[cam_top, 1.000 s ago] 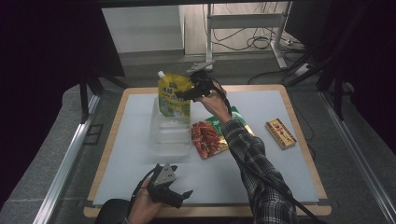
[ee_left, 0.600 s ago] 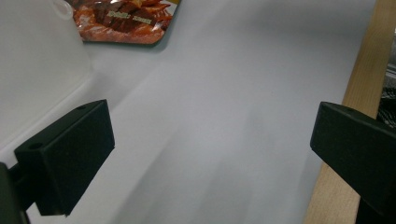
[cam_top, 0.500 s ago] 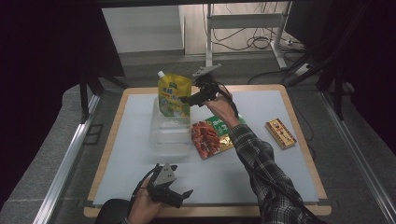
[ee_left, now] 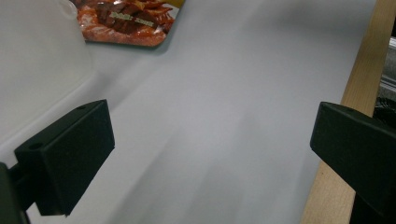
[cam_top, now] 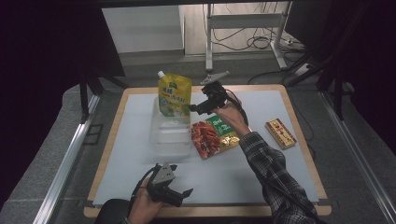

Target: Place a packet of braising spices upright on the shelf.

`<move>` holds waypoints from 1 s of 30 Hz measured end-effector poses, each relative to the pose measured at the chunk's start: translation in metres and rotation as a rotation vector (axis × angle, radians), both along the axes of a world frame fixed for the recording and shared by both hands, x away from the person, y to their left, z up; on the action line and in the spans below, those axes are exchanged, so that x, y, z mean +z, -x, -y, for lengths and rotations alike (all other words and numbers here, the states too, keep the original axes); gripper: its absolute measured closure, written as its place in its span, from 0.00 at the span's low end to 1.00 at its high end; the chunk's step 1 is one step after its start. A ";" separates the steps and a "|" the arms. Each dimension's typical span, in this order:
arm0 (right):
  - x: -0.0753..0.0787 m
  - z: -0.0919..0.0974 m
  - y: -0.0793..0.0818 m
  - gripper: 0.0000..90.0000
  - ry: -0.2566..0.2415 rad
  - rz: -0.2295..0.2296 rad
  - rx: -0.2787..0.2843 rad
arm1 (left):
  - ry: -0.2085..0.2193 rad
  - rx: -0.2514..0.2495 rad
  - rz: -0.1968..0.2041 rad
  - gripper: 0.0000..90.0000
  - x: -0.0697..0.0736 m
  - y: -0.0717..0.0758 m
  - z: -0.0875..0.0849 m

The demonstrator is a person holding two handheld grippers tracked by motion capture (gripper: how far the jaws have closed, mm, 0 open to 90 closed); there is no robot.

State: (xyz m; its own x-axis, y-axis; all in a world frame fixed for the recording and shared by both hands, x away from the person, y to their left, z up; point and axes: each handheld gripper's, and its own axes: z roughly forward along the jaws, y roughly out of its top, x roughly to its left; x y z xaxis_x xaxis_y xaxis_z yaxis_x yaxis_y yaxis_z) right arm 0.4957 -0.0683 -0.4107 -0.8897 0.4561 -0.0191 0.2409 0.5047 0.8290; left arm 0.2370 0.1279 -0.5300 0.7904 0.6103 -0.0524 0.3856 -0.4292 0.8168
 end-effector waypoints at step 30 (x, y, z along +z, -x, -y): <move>-0.031 0.077 0.042 0.00 0.021 -0.060 -0.084 | -0.012 -0.010 -0.003 0.00 -0.002 -0.001 0.003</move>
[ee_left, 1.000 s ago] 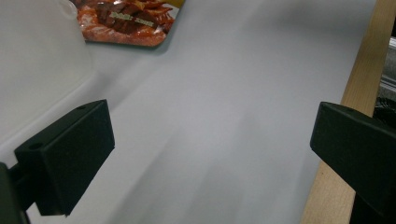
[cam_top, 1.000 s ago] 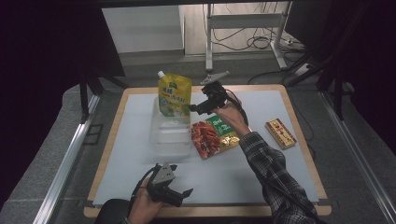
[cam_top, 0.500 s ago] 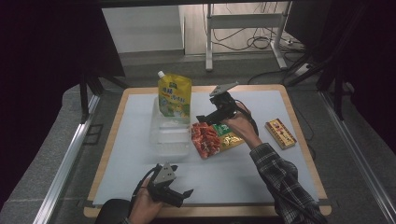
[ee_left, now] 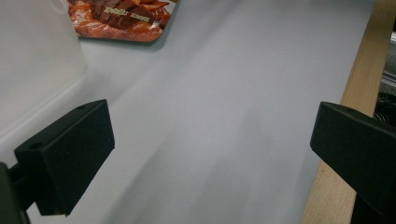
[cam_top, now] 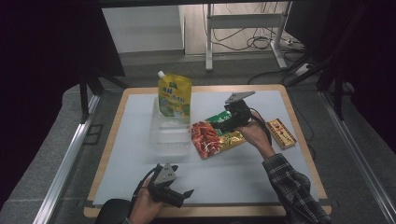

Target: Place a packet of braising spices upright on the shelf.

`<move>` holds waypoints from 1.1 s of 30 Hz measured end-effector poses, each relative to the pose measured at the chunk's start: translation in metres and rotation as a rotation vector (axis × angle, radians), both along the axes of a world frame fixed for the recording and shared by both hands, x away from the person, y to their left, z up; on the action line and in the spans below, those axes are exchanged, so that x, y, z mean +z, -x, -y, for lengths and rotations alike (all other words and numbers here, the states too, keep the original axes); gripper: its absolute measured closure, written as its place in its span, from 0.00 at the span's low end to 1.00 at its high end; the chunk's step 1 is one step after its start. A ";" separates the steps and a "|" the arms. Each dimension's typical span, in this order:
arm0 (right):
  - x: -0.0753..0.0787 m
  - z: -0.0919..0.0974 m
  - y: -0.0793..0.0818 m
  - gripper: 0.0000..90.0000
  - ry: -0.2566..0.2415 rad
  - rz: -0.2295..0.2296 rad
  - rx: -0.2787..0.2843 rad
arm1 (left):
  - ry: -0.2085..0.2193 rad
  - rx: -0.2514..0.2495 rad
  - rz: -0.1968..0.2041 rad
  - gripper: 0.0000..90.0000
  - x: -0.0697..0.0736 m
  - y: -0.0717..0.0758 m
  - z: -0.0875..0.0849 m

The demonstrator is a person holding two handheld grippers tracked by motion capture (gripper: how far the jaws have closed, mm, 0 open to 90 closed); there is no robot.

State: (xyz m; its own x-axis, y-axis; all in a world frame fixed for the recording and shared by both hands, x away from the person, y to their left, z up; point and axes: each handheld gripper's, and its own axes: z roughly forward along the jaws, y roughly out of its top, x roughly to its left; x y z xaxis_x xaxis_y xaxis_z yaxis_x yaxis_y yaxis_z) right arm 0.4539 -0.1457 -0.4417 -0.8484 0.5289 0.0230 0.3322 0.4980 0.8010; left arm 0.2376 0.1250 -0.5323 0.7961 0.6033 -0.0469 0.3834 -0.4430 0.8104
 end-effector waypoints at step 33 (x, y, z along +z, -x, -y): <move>-0.053 0.060 -0.002 0.00 0.096 -0.019 -0.147 | -0.022 -0.027 0.004 0.00 -0.001 0.001 0.003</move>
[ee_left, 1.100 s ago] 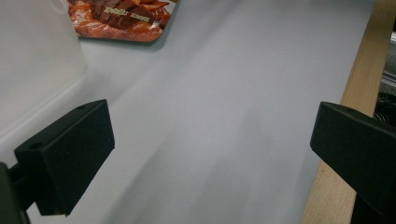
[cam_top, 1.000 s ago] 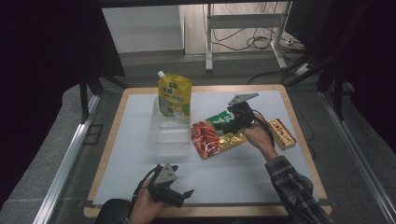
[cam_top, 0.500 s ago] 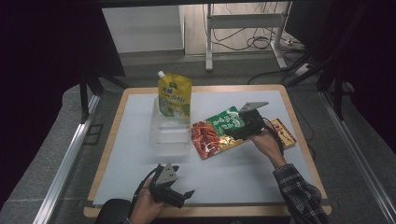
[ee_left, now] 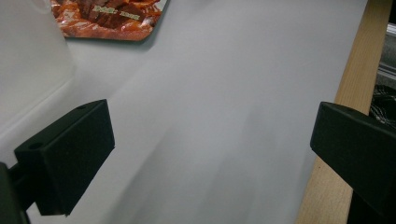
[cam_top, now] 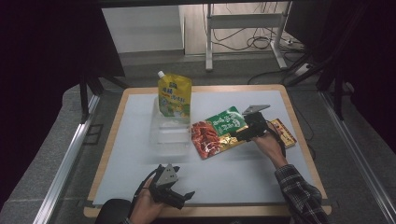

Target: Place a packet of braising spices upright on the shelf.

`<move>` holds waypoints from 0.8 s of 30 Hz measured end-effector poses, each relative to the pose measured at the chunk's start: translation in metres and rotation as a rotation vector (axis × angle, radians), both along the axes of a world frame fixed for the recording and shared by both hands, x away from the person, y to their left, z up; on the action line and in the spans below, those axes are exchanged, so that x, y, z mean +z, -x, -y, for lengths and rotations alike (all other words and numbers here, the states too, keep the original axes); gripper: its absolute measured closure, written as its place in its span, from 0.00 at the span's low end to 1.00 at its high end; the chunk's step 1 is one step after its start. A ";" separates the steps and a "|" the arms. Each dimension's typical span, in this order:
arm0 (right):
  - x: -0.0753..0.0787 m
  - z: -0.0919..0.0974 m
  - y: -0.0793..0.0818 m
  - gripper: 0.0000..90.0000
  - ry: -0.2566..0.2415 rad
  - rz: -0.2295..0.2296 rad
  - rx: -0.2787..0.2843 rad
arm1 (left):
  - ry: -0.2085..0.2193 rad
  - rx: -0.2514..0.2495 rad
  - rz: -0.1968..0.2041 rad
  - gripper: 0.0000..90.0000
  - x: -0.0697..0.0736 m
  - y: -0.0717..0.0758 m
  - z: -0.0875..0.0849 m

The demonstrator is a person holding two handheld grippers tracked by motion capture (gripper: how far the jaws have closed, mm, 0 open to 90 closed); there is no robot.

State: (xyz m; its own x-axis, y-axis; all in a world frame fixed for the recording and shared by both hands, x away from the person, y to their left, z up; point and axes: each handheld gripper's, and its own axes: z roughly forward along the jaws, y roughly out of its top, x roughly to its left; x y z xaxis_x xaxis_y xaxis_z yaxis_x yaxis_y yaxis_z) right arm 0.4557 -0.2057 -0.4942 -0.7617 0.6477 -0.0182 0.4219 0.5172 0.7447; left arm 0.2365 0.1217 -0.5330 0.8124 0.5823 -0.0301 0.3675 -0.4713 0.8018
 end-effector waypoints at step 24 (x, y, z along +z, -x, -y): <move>-0.035 0.019 -0.020 0.00 -0.027 -0.115 -0.051 | -0.013 -0.012 -0.008 0.00 -0.002 0.000 0.002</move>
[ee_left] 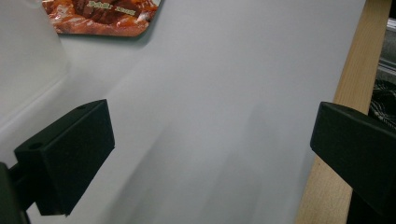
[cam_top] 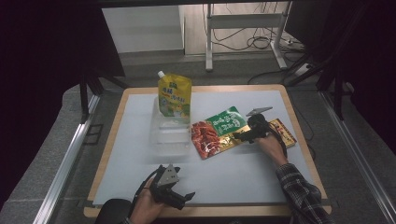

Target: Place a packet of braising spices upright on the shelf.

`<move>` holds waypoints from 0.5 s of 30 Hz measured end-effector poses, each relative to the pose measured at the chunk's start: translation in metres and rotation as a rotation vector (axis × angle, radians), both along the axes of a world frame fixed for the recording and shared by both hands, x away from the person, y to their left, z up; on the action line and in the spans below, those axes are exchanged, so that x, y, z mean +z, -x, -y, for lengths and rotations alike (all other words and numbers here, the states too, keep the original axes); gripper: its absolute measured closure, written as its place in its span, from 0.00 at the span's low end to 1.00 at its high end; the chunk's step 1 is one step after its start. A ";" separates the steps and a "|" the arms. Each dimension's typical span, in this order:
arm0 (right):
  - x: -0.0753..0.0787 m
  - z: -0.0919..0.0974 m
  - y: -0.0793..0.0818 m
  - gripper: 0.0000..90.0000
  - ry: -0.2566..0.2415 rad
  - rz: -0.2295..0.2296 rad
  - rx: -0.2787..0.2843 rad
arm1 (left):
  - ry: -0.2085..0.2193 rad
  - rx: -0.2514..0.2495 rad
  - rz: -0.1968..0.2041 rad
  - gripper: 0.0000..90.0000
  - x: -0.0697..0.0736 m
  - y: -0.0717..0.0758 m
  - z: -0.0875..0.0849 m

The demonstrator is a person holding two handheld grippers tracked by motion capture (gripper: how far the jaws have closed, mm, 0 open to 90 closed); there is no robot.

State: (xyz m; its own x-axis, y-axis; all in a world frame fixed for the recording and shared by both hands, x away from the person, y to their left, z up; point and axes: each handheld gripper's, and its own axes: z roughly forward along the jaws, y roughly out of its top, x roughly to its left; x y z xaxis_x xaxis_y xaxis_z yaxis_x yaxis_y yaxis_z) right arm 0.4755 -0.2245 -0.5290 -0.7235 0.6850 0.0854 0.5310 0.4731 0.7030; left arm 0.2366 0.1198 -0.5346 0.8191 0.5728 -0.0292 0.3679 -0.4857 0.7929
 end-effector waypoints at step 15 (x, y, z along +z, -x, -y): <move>0.013 0.002 0.003 0.02 -0.184 -0.064 0.002 | -0.004 -0.002 0.001 0.00 0.000 0.000 0.001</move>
State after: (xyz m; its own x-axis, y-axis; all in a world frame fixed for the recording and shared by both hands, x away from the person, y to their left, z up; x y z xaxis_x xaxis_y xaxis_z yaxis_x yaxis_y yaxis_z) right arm 0.4728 -0.2262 -0.5159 -0.7138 0.6523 0.2551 0.5765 0.3404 0.7428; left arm 0.2365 0.1192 -0.5347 0.8205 0.5711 -0.0259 0.3660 -0.4900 0.7912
